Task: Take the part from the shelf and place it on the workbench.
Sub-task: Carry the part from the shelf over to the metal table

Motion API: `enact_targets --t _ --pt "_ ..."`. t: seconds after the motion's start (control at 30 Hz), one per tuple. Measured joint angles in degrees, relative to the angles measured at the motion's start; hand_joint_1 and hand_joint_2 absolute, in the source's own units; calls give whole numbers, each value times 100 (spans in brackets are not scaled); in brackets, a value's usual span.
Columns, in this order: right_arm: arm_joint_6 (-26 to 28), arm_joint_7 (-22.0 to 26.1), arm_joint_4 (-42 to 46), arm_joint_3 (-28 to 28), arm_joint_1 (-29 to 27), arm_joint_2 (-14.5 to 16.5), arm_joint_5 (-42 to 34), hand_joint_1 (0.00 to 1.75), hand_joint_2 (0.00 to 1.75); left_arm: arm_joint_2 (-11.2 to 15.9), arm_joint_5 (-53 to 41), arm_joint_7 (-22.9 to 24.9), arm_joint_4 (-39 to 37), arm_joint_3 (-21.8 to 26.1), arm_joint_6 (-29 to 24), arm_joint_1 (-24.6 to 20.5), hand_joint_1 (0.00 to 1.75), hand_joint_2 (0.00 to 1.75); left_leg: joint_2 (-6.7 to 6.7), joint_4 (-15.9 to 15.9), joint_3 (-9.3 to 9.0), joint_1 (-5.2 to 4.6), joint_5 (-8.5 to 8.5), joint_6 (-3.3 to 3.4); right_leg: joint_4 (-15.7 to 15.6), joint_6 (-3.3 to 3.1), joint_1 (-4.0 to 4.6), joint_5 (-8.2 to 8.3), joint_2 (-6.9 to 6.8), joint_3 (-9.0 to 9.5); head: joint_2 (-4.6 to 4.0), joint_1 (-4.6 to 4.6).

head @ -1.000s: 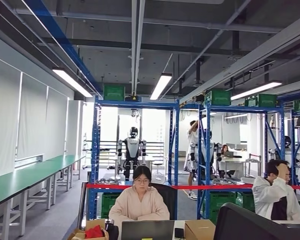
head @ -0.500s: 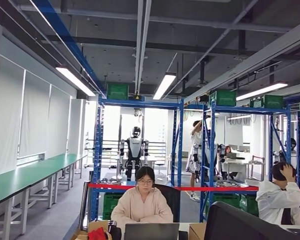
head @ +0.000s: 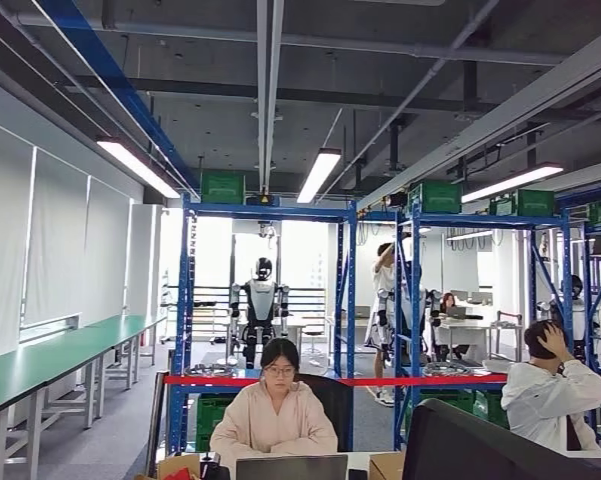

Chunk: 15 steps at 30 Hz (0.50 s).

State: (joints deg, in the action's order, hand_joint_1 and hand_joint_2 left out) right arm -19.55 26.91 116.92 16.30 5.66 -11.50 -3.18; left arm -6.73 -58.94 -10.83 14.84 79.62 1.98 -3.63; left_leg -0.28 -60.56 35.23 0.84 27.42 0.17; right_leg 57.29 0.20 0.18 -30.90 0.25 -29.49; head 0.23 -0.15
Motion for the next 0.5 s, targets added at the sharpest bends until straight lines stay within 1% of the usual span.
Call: enact_targets --t 0.07,0.1,0.13,0.17,0.2,0.27,0.3,0.33,0.37,0.4,0.43,0.47,0.5 --pt "5 1 3 8 -1 -2 -3 175 175 0 3 -18 0 0 2 -1 0 175 -5 76 -32 -18 58 64 6 51 5 -31 2 -2 2 -2" --pt "5 2 7 10 -4 -4 -5 175 175 -1 6 -27 0 0 5 2 0 175 -6 79 -37 -13 65 91 4 75 -2 -54 -1 4 2 -1" --pt "3 3 12 13 -4 -8 -8 175 175 -1 9 -41 0 0 14 2 0 175 -7 90 -54 -2 75 118 55 105 -9 -101 -3 -8 1 -1" --pt "0 6 17 14 -4 -14 -12 175 175 -2 11 -57 0 1 25 -1 0 175 -5 105 -76 12 84 144 204 139 -17 -189 -4 -71 1 -1" --pt "-3 9 22 14 -8 -21 -19 175 175 -3 14 -74 0 1 37 -7 0 175 -4 118 -101 24 95 167 472 173 -28 -318 -5 -203 0 -1" --pt "-15 16 25 12 -36 -36 -36 175 175 -7 14 -105 0 1 55 -17 0 175 -4 123 -136 26 131 196 1235 222 -50 -577 -7 -644 -1 -2" --pt "-24 18 24 12 -58 -42 -43 175 175 -8 13 -118 0 1 59 -17 0 175 -5 123 -156 26 153 201 1528 234 -59 -616 -7 -850 -1 -2" --pt "-33 20 23 13 -76 -46 -46 175 175 -9 10 -127 0 1 61 -14 0 175 -7 122 -186 26 179 200 1634 240 -63 -538 -7 -971 -1 -2" --pt "-39 21 23 13 -86 -49 -49 175 175 -9 8 -134 0 1 58 -9 0 175 -10 122 -226 26 209 196 1520 237 -65 -354 -7 -987 -1 -2" --pt "-44 22 23 13 -87 -50 -52 175 175 -9 7 -137 0 2 56 -7 0 175 -15 124 -278 25 242 187 1199 225 -65 -82 -6 -897 -2 -2" --pt "-48 26 23 13 -86 -50 -55 175 175 -9 5 -138 -1 2 55 -5 0 175 -20 132 -329 27 275 174 831 203 -58 152 -5 -761 -2 -1" --pt "-51 28 22 13 -84 -51 -58 175 175 -10 5 -139 -1 2 53 -11 0 175 -26 140 -371 23 303 154 517 174 -42 315 -4 -638 -2 -1" --pt "-54 32 22 13 -78 -52 -62 175 175 -11 5 -140 -1 1 53 -19 0 175 -29 149 -395 20 324 128 297 137 -25 380 -4 -544 -1 -1"
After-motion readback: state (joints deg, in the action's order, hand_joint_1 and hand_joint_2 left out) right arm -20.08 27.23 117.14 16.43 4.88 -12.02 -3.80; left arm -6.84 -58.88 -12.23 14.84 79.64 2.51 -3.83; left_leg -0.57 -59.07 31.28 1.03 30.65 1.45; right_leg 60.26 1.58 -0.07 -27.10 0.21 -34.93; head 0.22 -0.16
